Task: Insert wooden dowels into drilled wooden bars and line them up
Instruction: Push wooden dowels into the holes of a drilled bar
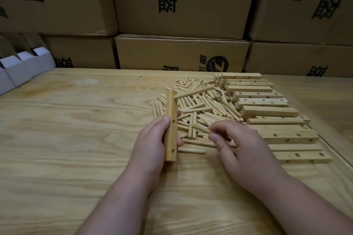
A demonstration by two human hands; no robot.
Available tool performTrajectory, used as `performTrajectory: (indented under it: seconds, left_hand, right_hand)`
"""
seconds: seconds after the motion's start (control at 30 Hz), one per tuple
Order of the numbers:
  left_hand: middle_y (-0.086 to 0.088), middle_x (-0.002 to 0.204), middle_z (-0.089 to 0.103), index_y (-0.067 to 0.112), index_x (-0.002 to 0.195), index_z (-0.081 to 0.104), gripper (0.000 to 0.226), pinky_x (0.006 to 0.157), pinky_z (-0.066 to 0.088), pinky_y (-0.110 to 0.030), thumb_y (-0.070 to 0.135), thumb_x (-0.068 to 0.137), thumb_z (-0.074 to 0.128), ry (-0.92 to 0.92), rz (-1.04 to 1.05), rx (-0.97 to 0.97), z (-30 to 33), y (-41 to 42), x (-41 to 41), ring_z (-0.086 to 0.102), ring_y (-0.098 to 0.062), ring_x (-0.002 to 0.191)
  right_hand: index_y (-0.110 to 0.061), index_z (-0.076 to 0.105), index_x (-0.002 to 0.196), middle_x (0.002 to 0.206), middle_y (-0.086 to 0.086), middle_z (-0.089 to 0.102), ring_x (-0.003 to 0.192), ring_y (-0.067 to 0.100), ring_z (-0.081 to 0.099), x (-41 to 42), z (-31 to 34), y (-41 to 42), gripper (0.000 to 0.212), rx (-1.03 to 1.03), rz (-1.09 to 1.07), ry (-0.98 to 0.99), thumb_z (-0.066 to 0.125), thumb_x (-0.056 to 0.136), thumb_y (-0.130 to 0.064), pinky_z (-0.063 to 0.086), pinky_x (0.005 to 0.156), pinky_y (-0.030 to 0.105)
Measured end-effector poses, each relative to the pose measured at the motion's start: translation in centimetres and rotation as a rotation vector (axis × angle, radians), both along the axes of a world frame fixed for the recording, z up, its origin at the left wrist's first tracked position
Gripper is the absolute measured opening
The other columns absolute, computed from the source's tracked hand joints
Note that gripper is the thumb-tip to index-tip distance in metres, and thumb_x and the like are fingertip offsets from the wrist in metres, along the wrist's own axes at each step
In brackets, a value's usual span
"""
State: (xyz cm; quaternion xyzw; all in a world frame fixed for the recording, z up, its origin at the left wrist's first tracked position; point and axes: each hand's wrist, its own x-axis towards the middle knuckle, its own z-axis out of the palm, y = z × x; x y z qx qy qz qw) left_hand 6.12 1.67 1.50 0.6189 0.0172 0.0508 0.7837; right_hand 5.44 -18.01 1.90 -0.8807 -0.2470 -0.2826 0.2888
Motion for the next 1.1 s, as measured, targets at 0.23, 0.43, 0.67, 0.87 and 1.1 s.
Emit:
performTrajectory:
  seconds: [0.23, 0.43, 0.67, 0.87, 1.1]
  left_hand:
    - [-0.005, 0.057, 0.062, 0.019, 0.109, 0.075, 0.029, 0.043, 0.041, -0.018, 0.029, 0.104, 0.048, -0.014, -0.096, 0.138, 0.06, -0.46, -0.48, 0.052, -0.008, 0.045]
    - [-0.003, 0.058, 0.063, 0.023, 0.112, 0.075, 0.028, 0.044, 0.04, -0.017, 0.029, 0.104, 0.049, -0.011, -0.13, 0.167, -0.08, -0.41, -0.51, 0.052, -0.009, 0.047]
    - [-0.001, 0.06, 0.064, 0.029, 0.11, 0.076, 0.028, 0.046, 0.042, -0.019, 0.033, 0.105, 0.049, -0.004, -0.139, 0.188, -0.26, -0.35, -0.34, 0.054, -0.007, 0.05]
    - [0.0, 0.06, 0.063, 0.037, 0.105, 0.077, 0.028, 0.048, 0.042, -0.019, 0.034, 0.105, 0.049, -0.033, -0.146, 0.205, -0.23, -0.48, -0.46, 0.052, -0.008, 0.052]
    - [0.004, 0.064, 0.066, 0.02, 0.078, 0.074, 0.043, 0.055, 0.044, -0.018, 0.042, 0.103, 0.049, -0.062, -0.124, 0.312, -0.4, -0.45, -0.48, 0.054, -0.007, 0.058]
  right_hand:
    - [-0.013, 0.073, 0.104, 0.094, -0.011, 0.065, 0.085, 0.009, 0.064, 0.27, -0.59, 0.11, 0.015, 0.153, 0.144, -0.064, 0.067, 0.092, -0.019, 0.053, 0.071, 0.028]
    - [-0.015, 0.074, 0.1, 0.096, -0.012, 0.064, 0.086, 0.004, 0.062, 0.38, -0.68, 0.08, 0.009, 0.177, 0.128, -0.088, 0.072, 0.091, -0.015, 0.05, 0.069, 0.021]
    - [-0.014, 0.075, 0.101, 0.095, -0.011, 0.066, 0.084, 0.009, 0.064, 0.23, -0.79, 0.4, 0.016, 0.217, 0.103, -0.075, 0.077, 0.085, -0.014, 0.052, 0.068, 0.023]
    - [-0.016, 0.076, 0.096, 0.091, -0.013, 0.067, 0.089, 0.003, 0.064, 0.24, -0.78, 0.53, 0.012, 0.203, 0.061, -0.033, 0.074, 0.086, -0.022, 0.052, 0.075, 0.019]
    - [-0.019, 0.078, 0.096, 0.087, -0.015, 0.07, 0.086, -0.001, 0.065, 0.16, -0.84, 0.75, 0.017, 0.203, -0.01, -0.045, 0.073, 0.085, -0.03, 0.048, 0.076, 0.01]
